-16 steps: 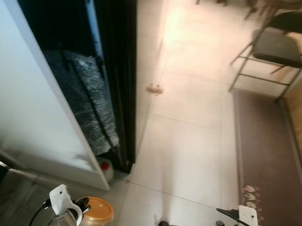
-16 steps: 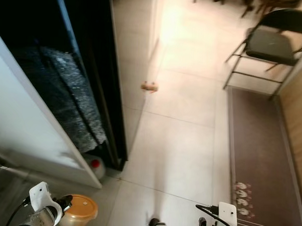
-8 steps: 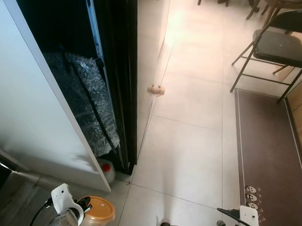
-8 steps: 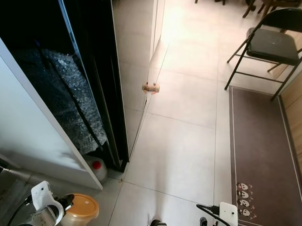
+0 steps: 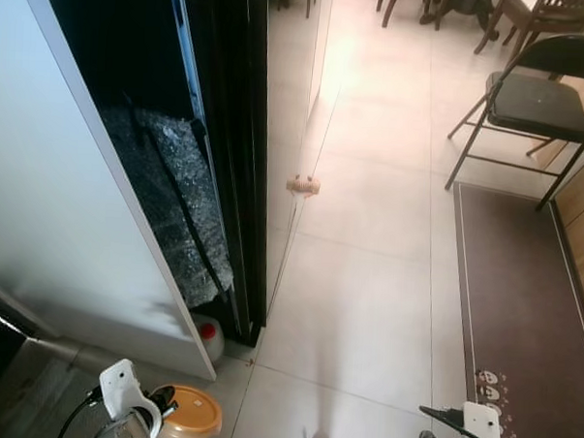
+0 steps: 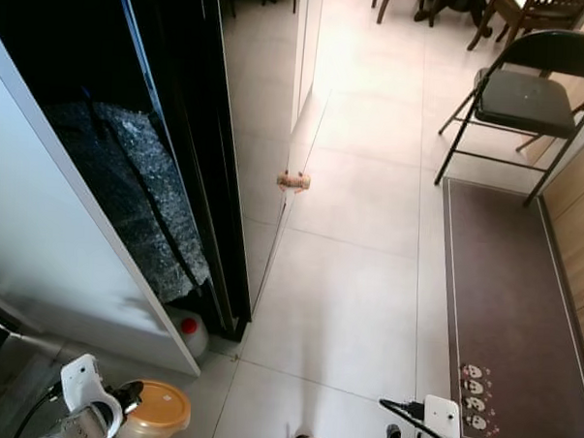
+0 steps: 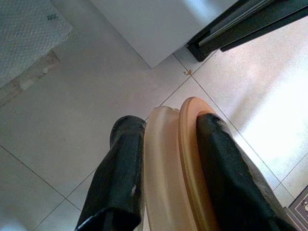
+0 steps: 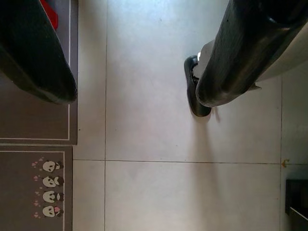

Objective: Restocking fridge

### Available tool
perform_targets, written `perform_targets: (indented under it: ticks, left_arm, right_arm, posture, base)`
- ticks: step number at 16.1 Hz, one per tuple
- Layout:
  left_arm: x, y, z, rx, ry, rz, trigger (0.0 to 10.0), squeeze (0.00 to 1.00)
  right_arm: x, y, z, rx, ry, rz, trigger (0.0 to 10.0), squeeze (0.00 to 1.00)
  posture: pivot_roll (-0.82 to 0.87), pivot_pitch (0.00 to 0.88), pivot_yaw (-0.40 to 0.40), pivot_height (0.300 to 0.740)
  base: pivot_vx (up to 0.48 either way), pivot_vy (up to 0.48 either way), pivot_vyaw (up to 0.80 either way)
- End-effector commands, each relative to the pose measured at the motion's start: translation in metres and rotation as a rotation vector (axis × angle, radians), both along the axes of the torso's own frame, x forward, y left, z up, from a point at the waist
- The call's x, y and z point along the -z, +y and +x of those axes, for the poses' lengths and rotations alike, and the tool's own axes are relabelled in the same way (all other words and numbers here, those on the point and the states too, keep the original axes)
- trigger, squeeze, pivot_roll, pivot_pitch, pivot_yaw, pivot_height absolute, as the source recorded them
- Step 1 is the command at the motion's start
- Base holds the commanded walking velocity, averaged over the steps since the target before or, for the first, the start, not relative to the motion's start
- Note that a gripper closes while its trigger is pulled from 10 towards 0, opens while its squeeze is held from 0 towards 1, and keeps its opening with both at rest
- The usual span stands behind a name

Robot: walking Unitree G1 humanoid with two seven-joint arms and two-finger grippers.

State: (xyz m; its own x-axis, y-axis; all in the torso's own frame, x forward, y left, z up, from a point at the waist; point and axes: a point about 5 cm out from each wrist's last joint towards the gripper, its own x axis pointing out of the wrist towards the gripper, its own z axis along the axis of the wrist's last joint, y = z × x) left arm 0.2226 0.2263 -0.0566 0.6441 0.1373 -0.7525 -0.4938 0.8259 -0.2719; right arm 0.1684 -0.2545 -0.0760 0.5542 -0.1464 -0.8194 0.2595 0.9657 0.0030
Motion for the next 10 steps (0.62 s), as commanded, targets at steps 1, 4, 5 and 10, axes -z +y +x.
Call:
perform_targets:
  ticks: [1, 4, 5, 10]
  left_arm:
    - [0.0061, -0.0029, -0.0085, 0.016, 0.040, -0.007, 10.0, 0.00]
    - [0.0065, -0.0028, -0.0093, 0.017, 0.041, -0.008, 10.0, 0.00]
    - [0.0066, -0.0027, -0.0095, 0.017, 0.042, -0.007, 10.0, 0.00]
    - [0.0077, -0.0018, -0.0118, 0.021, 0.045, -0.003, 10.0, 0.00]
  right_arm:
    - [0.0043, 0.0002, -0.0092, 0.035, 0.021, 0.008, 10.0, 0.00]
    - [0.0050, 0.0008, -0.0104, 0.041, 0.023, 0.009, 10.0, 0.00]
    - [0.0051, 0.0009, -0.0106, 0.041, 0.023, 0.009, 10.0, 0.00]
    - [0.0069, 0.0031, -0.0133, 0.048, 0.028, 0.013, 10.0, 0.00]
  posture:
    - [-0.19, 0.075, 0.008, 0.740]
    - [-0.19, 0.061, 0.007, 0.740]
    - [-0.19, 0.061, 0.008, 0.740]
    - [-0.19, 0.014, 0.012, 0.740]
  base:
    - [0.000, 0.000, 0.00]
    - [0.000, 0.000, 0.00]
    - [0.000, 0.000, 0.00]
    - [0.000, 0.000, 0.00]
